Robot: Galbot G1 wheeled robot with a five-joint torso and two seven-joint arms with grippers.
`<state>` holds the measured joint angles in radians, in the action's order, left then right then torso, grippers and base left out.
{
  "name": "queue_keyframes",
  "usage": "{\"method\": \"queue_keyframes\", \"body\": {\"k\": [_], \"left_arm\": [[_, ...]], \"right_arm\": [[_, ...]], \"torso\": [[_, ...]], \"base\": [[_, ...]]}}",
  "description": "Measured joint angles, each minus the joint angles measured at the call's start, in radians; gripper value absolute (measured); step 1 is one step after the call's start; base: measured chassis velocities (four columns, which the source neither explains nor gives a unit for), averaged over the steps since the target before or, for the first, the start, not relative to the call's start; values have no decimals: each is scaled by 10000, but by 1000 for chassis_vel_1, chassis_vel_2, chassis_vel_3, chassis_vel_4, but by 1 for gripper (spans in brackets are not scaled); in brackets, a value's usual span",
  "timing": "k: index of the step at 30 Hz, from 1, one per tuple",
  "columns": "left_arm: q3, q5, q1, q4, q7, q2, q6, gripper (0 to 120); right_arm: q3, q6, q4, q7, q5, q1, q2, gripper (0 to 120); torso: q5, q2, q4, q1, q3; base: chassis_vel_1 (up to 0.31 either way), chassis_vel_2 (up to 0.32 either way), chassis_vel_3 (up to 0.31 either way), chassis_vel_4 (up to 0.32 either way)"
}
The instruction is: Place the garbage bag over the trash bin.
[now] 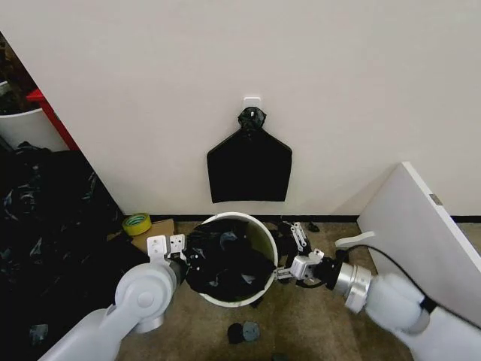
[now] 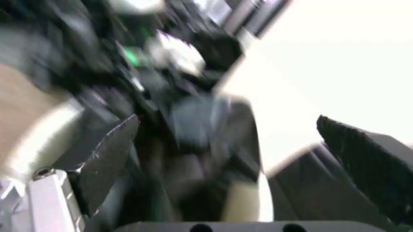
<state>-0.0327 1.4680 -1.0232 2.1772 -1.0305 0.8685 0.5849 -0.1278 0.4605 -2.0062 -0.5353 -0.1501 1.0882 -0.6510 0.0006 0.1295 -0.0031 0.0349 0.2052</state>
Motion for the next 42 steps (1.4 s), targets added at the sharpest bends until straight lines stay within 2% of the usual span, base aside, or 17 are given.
{"method": "queue_keyframes", "body": {"k": [4,6,8,10,11,12,17,20,22,26,27,30,34,35,42], "left_arm": [[17,7,157,-154,133,25,0,0],[20,8,170,-173,149,33,0,0],[81,10,214,-198,161,70,0,0],[293,14,353,-230,164,129,0,0],[338,15,373,-233,167,150,1,0],[338,15,373,-233,167,150,1,0],[400,15,334,-185,164,229,1,0],[400,14,281,-156,153,246,0,0],[397,12,223,-131,139,270,1,0],[375,11,141,-47,116,315,4,0],[375,11,141,-47,116,315,4,0],[358,11,75,22,100,326,10,0],[294,22,-14,93,87,305,16,0],[294,22,-14,93,87,305,16,0],[146,201,-139,272,27,244,63,0]], "right_arm": [[3,245,527,-1289,-935,-842,-37,100],[77,250,552,-1252,-997,-918,-58,100],[416,57,422,-245,-734,-944,-152,100],[670,-402,130,1054,233,-762,-308,100],[739,-459,100,1272,689,-733,-395,100],[739,-459,100,1272,689,-733,-395,100],[735,125,388,1317,3723,-972,-1005,100],[715,134,402,1323,4302,-1005,-1080,100],[639,174,403,1346,5179,-1039,-1151,100],[401,464,366,1167,6736,-1233,-1324,86],[401,464,366,1167,6736,-1233,-1324,86],[314,535,294,906,7291,-1361,-1372,74],[260,614,213,445,7503,-1439,-1385,58],[260,614,213,445,7503,-1439,-1385,58],[273,672,210,151,7501,-1420,-1425,27]], "torso": [[1,0,-1,0,0],[1,0,-1,0,0],[2,0,0,0,0],[1,0,-3,0,-1],[-2,0,-6,0,0],[-2,0,-6,0,0],[2,0,1,0,0],[1,0,1,0,-1],[1,0,-3,0,-1],[1,0,0,0,-1],[1,0,0,0,-1],[1,0,-1,0,-1],[1,0,-2,0,-1],[1,0,-2,0,-1],[1,0,-1,0,-1]], "base": [[0,0,0,0],[0,0,0,0],[0,0,0,0],[0,0,0,0],[0,0,0,0],[0,0,0,0],[0,0,0,0],[0,0,0,0],[0,0,0,0],[0,0,0,0],[0,0,0,0],[0,0,0,0],[0,0,0,0],[0,0,0,0],[0,0,0,0]]}}
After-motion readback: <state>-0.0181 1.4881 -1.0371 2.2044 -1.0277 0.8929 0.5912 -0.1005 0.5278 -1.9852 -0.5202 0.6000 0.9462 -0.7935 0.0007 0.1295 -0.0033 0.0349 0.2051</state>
